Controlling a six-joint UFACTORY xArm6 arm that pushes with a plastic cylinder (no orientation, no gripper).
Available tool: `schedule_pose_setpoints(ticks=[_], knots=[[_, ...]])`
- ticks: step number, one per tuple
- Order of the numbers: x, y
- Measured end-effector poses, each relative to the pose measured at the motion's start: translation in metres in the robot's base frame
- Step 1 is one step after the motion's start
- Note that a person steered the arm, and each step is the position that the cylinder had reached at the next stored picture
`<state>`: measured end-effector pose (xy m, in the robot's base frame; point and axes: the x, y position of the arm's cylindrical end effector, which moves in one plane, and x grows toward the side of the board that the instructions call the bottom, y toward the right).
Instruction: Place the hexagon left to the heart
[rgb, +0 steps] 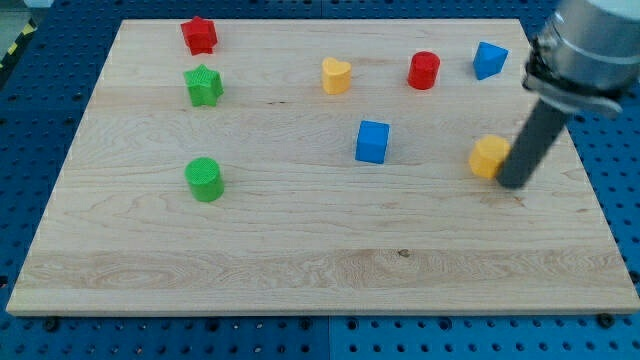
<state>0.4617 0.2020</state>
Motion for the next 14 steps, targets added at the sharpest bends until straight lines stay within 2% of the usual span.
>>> schedule_pose_setpoints(ticks=[1,2,3,4,5,6,7,8,9,10,12,13,14], knots=[[-0.057,-0.027],[-0.03,-0.008],[-0.02,0.045],[-0.056,0.065],[-0.066,0.033],[-0.065,-0.048],[-0.064,-0.084],[-0.057,-0.043],[-0.081,-0.021],[-0.094,-0.044],[-0.087,-0.193],[-0.084,-0.208],[-0.056,-0.205]])
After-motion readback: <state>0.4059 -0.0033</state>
